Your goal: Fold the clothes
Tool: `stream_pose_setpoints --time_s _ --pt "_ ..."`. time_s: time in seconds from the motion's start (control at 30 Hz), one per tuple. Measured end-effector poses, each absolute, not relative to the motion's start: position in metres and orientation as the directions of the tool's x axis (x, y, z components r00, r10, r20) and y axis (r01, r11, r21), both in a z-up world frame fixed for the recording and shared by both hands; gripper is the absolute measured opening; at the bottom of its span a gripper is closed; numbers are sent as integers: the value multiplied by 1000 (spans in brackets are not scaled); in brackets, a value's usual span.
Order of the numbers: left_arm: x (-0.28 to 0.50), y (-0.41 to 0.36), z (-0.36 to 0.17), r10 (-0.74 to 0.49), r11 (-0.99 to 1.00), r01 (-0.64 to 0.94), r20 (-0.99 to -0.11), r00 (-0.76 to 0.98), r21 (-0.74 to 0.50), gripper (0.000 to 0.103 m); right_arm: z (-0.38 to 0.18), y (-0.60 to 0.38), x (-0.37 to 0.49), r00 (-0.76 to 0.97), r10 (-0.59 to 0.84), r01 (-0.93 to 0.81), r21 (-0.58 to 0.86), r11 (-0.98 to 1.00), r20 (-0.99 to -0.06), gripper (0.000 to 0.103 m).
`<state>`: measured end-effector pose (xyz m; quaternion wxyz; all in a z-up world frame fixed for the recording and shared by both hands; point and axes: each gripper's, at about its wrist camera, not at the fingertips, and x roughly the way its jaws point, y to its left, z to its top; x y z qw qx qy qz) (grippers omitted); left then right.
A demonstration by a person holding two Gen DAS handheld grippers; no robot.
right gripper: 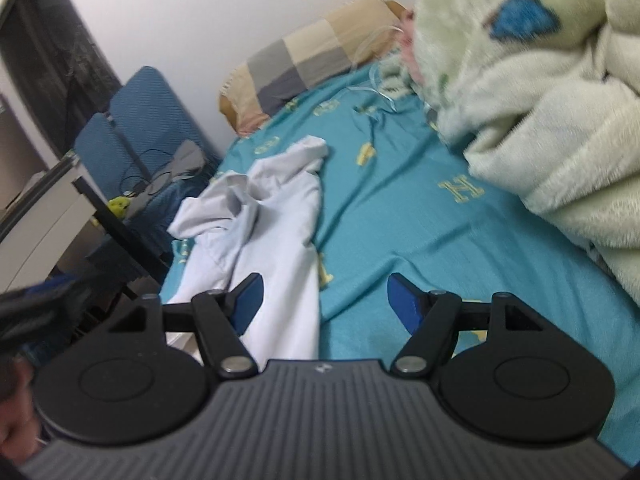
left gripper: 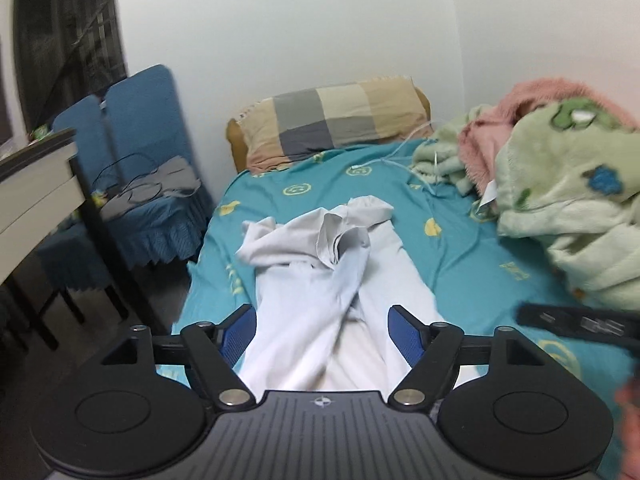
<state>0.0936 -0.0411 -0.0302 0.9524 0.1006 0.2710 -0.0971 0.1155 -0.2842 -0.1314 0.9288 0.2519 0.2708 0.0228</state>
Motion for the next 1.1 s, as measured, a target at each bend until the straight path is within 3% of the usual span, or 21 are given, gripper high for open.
stream_pose_setpoints --time_s 0.13,0.33,0.53,0.83,0.87,0.9,0.97,1.1 --pt "73 -13 -27 -145 983 185 -557 818 15 76 -113 -272 104 875 221 -1 454 891 -431 71" --pt "76 18 -23 -145 988 151 -530 836 -32 76 -70 -235 133 868 316 -177 355 918 -384 67" --pt "97 43 -38 -153 988 126 -539 829 -86 76 -64 -184 266 817 338 -193 330 924 -468 67" --pt "133 75 -69 -187 972 57 -593 783 -230 76 -134 -140 429 759 131 -44 150 988 -637 64" --pt "135 77 -72 -196 968 56 -600 776 -244 76 -140 -142 436 753 126 -33 154 988 -646 55" --pt "135 78 -74 -203 965 54 -605 770 -255 76 -146 -144 443 747 121 -22 157 987 -654 34" --pt "135 81 -75 -216 960 52 -611 761 -275 76 -148 -143 446 755 134 -43 156 987 -642 7" --pt "127 86 -75 -240 951 56 -608 757 -305 76 -125 -147 439 827 151 -70 167 983 -542 4"
